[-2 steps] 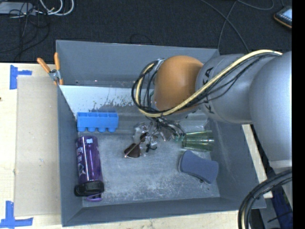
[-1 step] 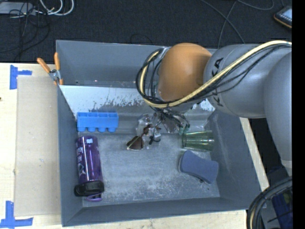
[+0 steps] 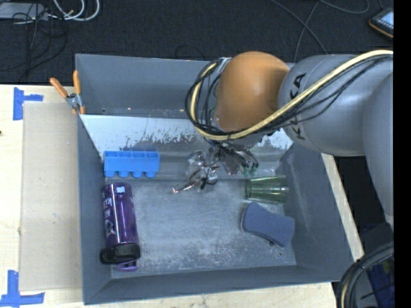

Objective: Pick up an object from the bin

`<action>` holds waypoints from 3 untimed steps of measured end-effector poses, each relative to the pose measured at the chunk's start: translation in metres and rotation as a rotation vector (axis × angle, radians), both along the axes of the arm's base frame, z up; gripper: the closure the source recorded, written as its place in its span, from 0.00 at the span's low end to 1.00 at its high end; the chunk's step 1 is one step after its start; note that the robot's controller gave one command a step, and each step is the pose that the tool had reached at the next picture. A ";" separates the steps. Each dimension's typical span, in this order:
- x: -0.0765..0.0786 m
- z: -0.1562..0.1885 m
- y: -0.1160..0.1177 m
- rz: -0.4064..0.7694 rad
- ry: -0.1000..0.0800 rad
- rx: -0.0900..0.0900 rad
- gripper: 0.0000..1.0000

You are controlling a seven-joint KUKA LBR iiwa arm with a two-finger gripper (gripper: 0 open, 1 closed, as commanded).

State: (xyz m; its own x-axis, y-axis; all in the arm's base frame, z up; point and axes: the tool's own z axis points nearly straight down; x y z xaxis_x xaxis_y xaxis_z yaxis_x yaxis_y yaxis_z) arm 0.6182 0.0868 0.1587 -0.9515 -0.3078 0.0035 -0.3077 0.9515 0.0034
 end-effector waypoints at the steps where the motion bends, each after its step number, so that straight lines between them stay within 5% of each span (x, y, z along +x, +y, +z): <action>1: -0.001 0.005 0.000 -0.001 0.002 0.000 1.00; 3: 0.000 0.017 0.000 -0.003 0.000 0.001 1.00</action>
Offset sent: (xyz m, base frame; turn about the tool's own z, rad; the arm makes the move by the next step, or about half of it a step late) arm -0.0007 0.0000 0.0035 0.0008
